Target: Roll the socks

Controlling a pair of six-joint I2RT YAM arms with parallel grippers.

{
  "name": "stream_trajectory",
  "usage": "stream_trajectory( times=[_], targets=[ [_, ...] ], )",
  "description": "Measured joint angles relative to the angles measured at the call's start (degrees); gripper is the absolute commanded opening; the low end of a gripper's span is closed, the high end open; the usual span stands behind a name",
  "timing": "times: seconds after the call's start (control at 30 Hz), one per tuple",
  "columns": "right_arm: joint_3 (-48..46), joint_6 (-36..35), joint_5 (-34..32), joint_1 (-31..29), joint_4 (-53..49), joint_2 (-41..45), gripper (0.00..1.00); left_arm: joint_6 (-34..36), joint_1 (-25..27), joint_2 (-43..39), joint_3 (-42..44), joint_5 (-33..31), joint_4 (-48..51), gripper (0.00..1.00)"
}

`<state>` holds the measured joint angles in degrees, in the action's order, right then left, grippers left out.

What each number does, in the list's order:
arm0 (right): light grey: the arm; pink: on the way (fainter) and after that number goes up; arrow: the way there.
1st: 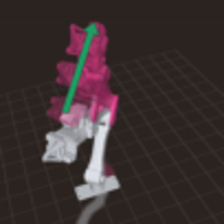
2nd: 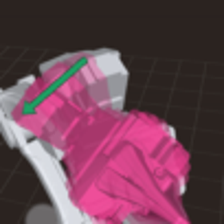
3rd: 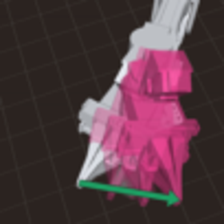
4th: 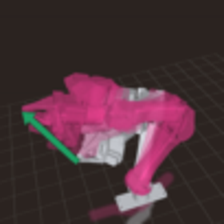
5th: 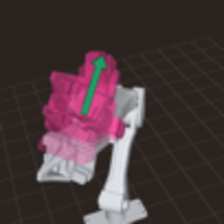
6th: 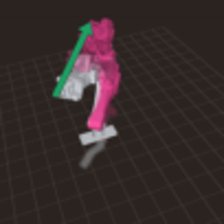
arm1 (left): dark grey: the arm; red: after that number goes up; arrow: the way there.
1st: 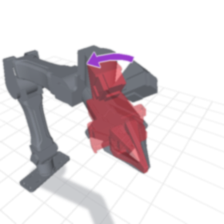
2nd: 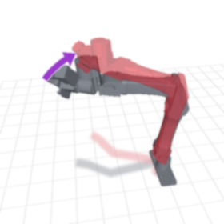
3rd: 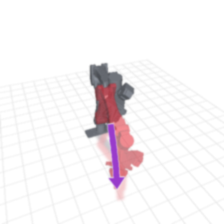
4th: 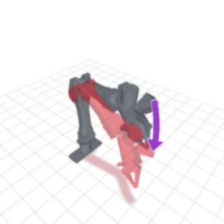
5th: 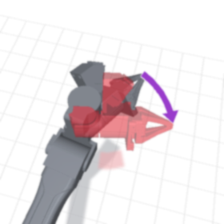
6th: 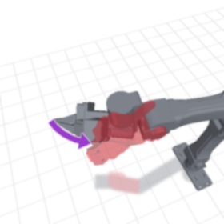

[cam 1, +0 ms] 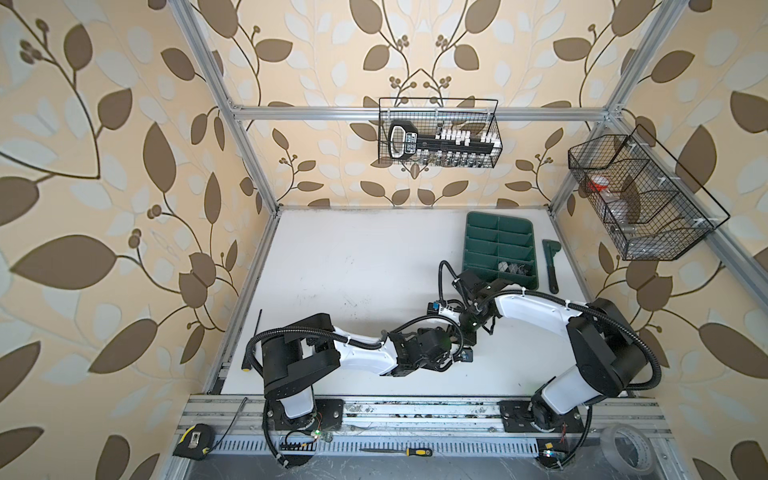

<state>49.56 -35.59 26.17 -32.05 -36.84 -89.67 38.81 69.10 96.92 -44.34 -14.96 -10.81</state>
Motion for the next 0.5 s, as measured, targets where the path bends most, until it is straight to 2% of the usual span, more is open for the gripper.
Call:
stream_trajectory(
  times=[0.07, 0.27, 0.37, 0.5],
  targets=[
    [-1.2, 0.5, -0.7, 0.3, 1.4, 2.2, 0.54, -0.4, 0.0, -0.1, 0.0, 0.0, 0.3, 0.00],
    [-5.4, 2.5, -3.8, 3.0, 5.4, 16.8, 0.69, -1.8, -0.1, -5.8, 0.8, 1.7, 7.2, 0.00],
    [-6.3, 2.6, -6.0, 4.8, 6.2, 25.7, 0.73, -2.3, -0.2, -11.3, 1.4, 3.3, 12.5, 0.00],
    [-6.6, 0.9, -9.7, 7.1, 6.4, 35.6, 0.71, -2.8, -2.1, -19.3, 1.4, 8.6, 20.1, 0.00]
  ],
)
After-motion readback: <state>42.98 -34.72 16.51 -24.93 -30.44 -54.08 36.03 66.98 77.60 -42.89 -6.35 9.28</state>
